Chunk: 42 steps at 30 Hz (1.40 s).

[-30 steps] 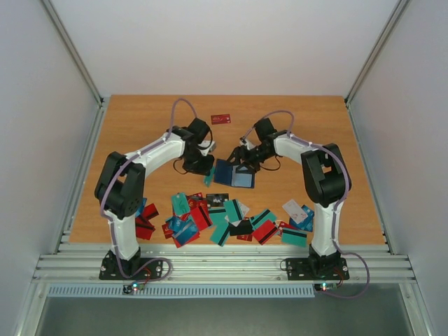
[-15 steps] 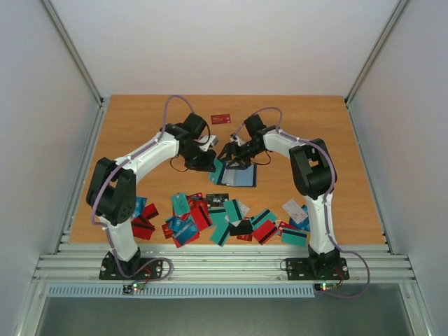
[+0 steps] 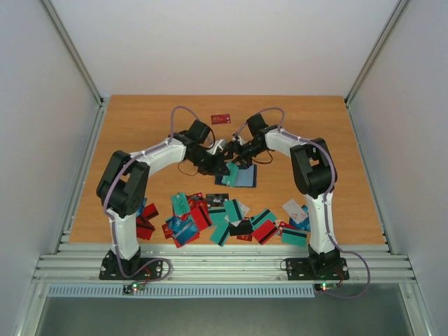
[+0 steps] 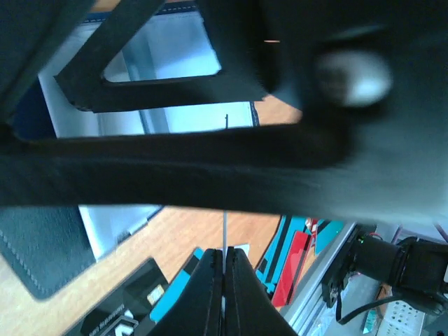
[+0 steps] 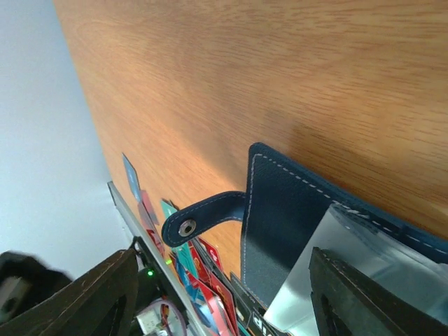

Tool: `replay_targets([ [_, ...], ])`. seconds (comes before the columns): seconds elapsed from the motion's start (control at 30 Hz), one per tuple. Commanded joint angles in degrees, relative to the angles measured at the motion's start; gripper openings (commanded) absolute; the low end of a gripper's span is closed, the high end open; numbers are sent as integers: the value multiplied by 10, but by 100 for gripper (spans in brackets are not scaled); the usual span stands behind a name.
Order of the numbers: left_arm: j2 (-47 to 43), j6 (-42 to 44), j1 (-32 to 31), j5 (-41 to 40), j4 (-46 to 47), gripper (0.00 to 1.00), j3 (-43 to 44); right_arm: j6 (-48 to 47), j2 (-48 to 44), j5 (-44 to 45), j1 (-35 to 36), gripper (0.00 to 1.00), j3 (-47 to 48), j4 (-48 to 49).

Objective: Put the credit cards into the card holder

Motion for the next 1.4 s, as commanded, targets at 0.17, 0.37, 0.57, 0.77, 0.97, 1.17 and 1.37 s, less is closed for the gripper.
replay_targets([
  [0.17,59,-28,3,6,103,0,-24,30,6,-46,-18,69,5,12],
  [0.37,73,-43,3,-17,138,0,-39,26,10,-51,-23,70,20,-7],
  [0.57,83,-59,4,-27,157,0,-28,8,11,-50,-24,70,37,-35],
  [0.77,109,-57,4,-13,150,0,-3,3,15,-51,-24,70,34,-47],
  [0.97,114,-62,4,9,164,0,-1,-7,16,-50,-24,70,34,-49],
  [1.17,113,-63,4,-4,156,0,-2,-9,-3,-47,-32,70,42,-49],
  [1.37,114,-63,4,-14,150,0,-2,-17,-48,1,-59,70,55,-97],
])
